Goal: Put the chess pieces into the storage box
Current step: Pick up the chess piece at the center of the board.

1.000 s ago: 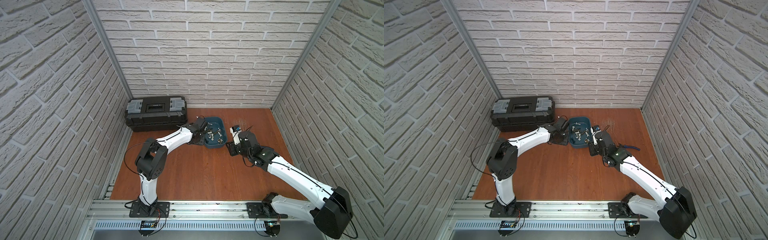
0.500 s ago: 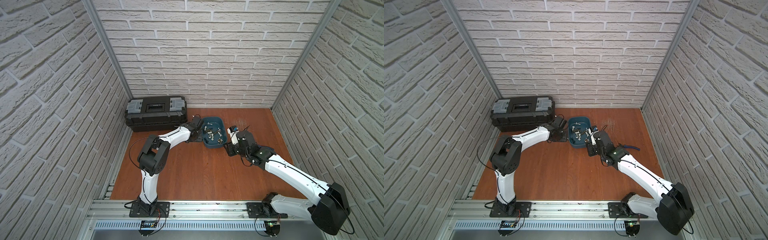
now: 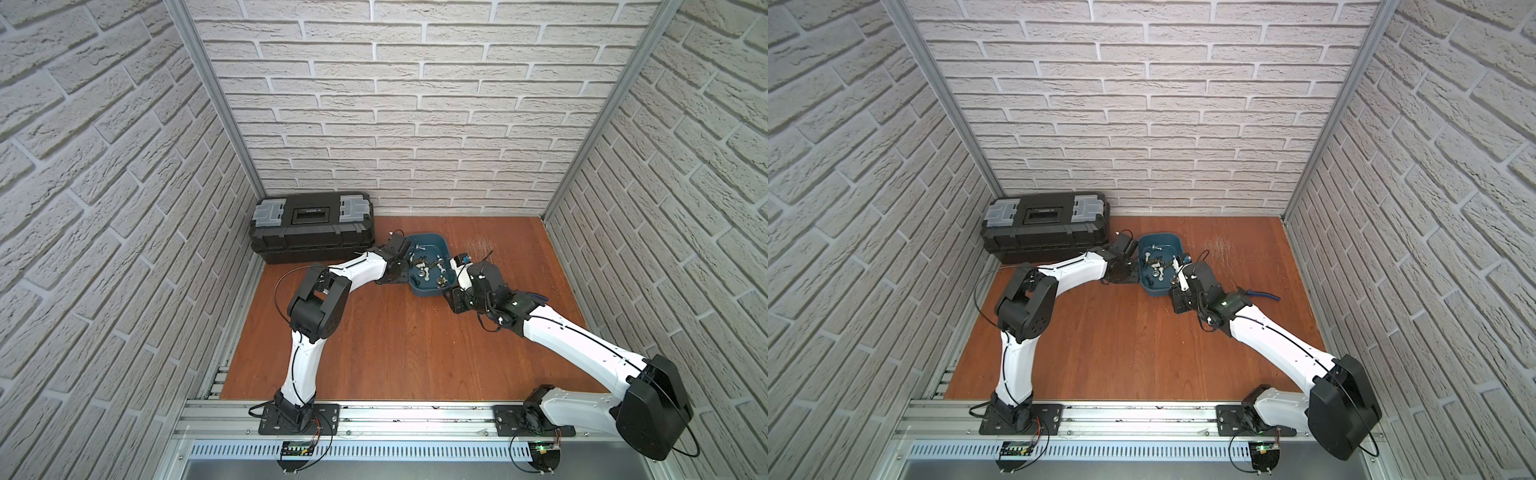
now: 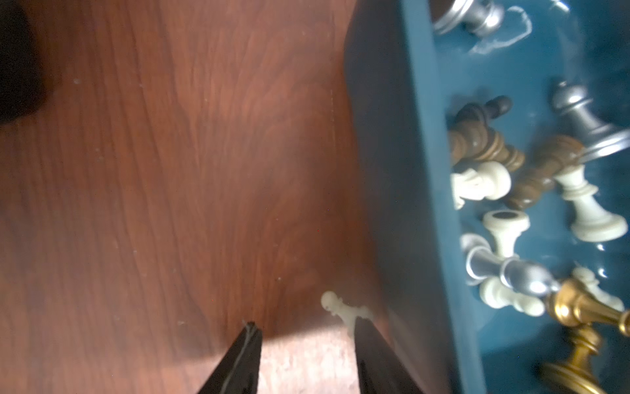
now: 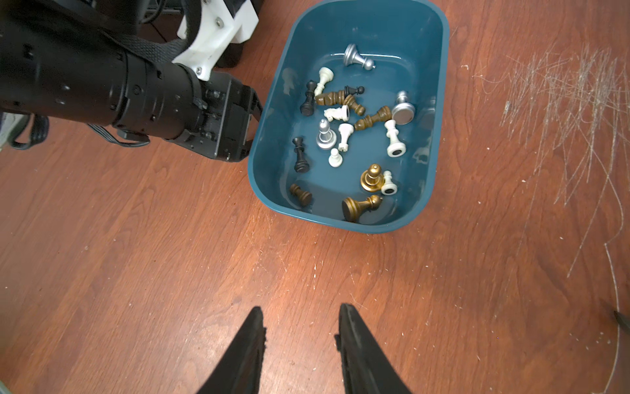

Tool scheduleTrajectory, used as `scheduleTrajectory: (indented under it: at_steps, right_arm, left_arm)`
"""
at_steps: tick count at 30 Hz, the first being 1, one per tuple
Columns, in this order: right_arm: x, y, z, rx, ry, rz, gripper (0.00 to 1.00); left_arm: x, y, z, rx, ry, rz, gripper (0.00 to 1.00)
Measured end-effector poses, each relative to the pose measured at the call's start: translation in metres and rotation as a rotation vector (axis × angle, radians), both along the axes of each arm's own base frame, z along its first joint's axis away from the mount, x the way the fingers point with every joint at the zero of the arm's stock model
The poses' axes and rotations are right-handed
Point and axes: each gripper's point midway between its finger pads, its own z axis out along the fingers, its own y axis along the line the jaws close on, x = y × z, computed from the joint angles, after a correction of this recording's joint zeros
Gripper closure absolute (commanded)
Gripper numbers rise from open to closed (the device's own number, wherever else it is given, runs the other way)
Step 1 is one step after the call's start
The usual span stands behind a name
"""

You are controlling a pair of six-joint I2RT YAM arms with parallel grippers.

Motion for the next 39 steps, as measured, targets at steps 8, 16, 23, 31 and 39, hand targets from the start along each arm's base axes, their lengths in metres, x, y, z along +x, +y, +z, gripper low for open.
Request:
scheduleTrajectory:
  at_steps: [8, 16, 23, 31, 39]
  right_arm:
    - [0.0, 0.003, -0.004, 0.005, 0.012, 0.007, 0.6]
    - [0.001, 0.004, -0.004, 0.01, 0.007, 0.01, 0.6]
    - [-0.001, 0.004, -0.006, 0.012, 0.014, 0.015, 0.6]
    - [-0.001, 0.005, -0.007, 0.017, 0.016, 0.019, 0.6]
    - [-0.001, 0.006, -0.007, 0.025, 0.018, 0.018, 0.6]
  left_arm:
    - [0.006, -0.016, -0.001, -0.011, -0.015, -0.019, 0.5]
    - [0.004, -0.018, -0.002, -0.006, -0.015, -0.025, 0.51]
    - [-0.003, -0.019, -0.01, 0.022, 0.004, -0.04, 0.53]
    - [-0.005, -0.019, -0.011, 0.032, 0.009, -0.044, 0.58]
    - [-0.018, -0.012, -0.013, 0.069, 0.002, -0.045, 0.65]
